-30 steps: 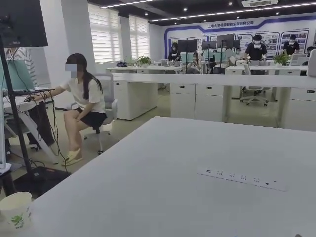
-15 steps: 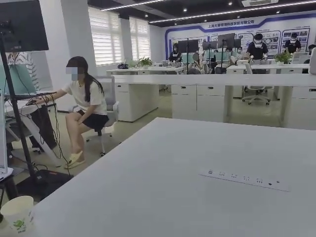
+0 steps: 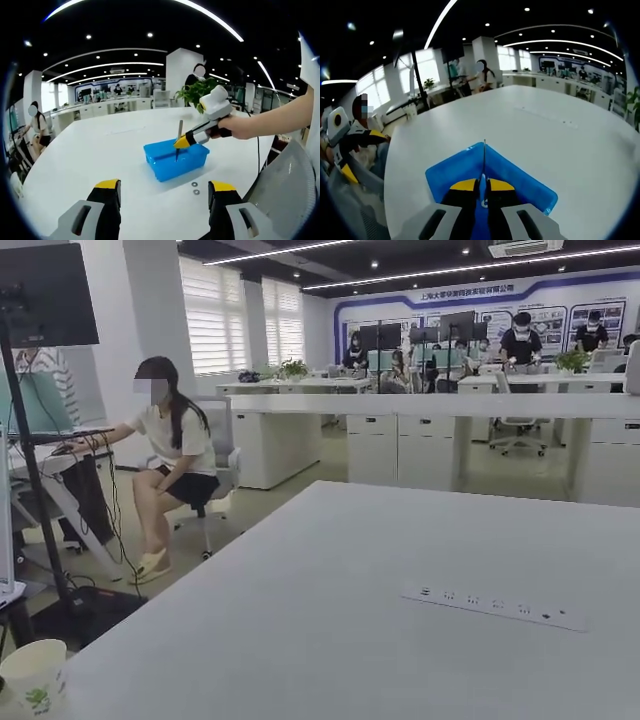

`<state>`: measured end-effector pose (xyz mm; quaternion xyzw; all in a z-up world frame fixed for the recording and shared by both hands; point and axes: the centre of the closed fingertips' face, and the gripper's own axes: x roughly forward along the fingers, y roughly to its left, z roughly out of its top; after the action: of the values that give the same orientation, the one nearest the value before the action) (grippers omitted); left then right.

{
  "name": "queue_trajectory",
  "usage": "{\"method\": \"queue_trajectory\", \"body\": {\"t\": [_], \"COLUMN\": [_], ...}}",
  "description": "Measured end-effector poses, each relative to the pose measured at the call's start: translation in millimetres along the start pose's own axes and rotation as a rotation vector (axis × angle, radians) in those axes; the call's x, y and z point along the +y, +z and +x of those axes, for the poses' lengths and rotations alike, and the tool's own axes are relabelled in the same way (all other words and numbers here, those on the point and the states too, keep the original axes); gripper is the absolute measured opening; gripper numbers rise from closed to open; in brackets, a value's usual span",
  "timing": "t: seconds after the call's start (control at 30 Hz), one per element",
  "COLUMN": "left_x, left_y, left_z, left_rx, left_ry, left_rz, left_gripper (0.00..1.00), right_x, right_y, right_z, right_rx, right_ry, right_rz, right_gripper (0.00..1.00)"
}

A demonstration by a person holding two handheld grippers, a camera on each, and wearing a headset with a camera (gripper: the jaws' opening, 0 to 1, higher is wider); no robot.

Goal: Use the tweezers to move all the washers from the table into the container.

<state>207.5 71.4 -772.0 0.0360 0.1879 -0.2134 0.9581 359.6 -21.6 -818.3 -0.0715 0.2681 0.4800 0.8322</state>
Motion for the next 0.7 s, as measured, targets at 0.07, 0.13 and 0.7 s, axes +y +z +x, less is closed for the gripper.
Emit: {"method": "queue_trajectory", "body": {"t": [0.07, 0.13, 0.7], "left_x": [0.0, -0.4, -1.2], "left_y": [0.0, 0.2, 4.1], "left_z": [0.0, 0.0, -0.2], "left_rx": [0.0, 0.0, -0.022], "left_ry": [0.0, -0.001, -0.006], "left_rz": [0.001, 0.002, -0.008], "left_gripper": [0.71, 0.71, 0.71], "right_x": [1.5, 1.6, 20.0], "right_y": [4.3, 7.7, 24.9], "right_z": [-3.1, -6.1, -38.1], "right_rx": [-0.015, -0.027, -0.12], "right_ry": [-0.003, -0.006, 0.002], "right_rz": [0.0, 0.006, 0.062], "right_gripper": [0.04, 0.04, 0.04]}}
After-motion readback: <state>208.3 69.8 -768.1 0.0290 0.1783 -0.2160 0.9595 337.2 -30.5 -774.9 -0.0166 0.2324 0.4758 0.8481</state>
